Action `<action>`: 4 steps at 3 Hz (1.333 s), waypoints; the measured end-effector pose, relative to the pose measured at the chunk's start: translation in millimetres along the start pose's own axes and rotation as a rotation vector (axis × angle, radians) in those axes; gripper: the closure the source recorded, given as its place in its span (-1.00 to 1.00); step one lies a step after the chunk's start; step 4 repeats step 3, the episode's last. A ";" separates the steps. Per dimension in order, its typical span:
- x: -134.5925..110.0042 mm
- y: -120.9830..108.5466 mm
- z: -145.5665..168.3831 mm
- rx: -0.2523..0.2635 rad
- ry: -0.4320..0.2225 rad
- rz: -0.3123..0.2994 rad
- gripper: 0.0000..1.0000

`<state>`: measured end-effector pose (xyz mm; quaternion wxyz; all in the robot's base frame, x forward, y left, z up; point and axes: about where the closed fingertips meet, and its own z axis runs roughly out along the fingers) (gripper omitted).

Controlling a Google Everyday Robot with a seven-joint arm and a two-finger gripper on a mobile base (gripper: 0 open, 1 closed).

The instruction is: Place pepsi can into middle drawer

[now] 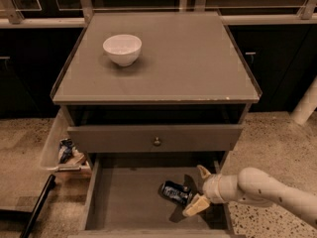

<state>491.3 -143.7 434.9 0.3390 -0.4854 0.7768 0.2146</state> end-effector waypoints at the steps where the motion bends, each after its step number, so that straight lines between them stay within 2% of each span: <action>1: -5.5 14.5 -45.8 0.018 -0.010 -0.055 -1.00; 2: -13.8 28.7 -93.3 0.039 -0.010 -0.132 -1.00; 3: -26.8 34.3 -127.8 0.050 -0.033 -0.200 -1.00; 4: -26.8 34.3 -127.8 0.050 -0.033 -0.200 -1.00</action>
Offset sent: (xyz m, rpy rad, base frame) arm -0.0822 -0.0716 0.1247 -0.0899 -0.2012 0.0981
